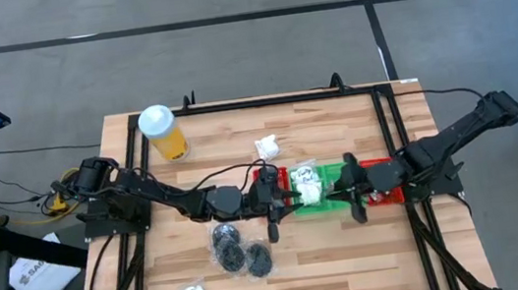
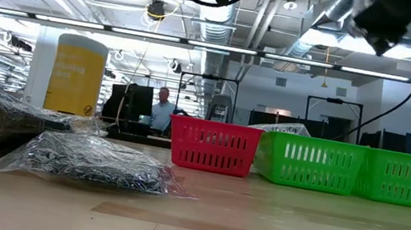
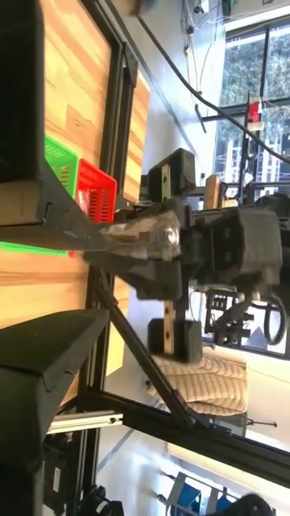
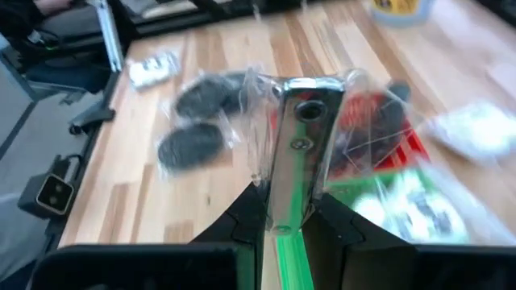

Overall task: Pick & Place Travel size toiletries
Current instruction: Put the silver nail cutter into the right red bin

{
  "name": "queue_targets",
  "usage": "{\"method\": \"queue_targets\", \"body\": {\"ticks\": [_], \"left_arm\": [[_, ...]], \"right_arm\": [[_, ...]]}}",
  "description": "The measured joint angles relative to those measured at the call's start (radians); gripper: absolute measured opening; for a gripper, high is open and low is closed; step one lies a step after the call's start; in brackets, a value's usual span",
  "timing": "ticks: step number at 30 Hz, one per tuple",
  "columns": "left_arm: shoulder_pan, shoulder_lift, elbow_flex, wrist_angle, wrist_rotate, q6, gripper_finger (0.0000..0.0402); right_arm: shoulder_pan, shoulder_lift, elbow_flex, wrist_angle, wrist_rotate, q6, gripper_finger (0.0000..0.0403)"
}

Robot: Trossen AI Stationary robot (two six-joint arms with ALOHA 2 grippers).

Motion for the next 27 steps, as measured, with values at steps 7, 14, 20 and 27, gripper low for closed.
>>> {"method": "queue_targets", "body": {"ticks": [7,14,20,27], "left_arm": [[-0.009,0.0,0.0,-0.026,0.001,-0.003,0.0116],[-0.011,0.0,0.0,-0.029,0.001,-0.003,0.0111],[-0.011,0.0,0.0,-0.029,0.001,-0.003,0.0111],[-0.011,0.0,0.0,-0.03,0.001,-0.003,0.0111]], "right_arm": [[0.028,-0.093,0.0,-0.252,0.001,0.184,0.0049],[0.06,-0.157,0.0,-0.505,-0.001,0.389,0.0049],[0.068,-0.186,0.0,-0.683,-0.028,0.521,0.0049],[0.068,-0.183,0.0,-0.84,-0.115,0.624,0.0049]]}}
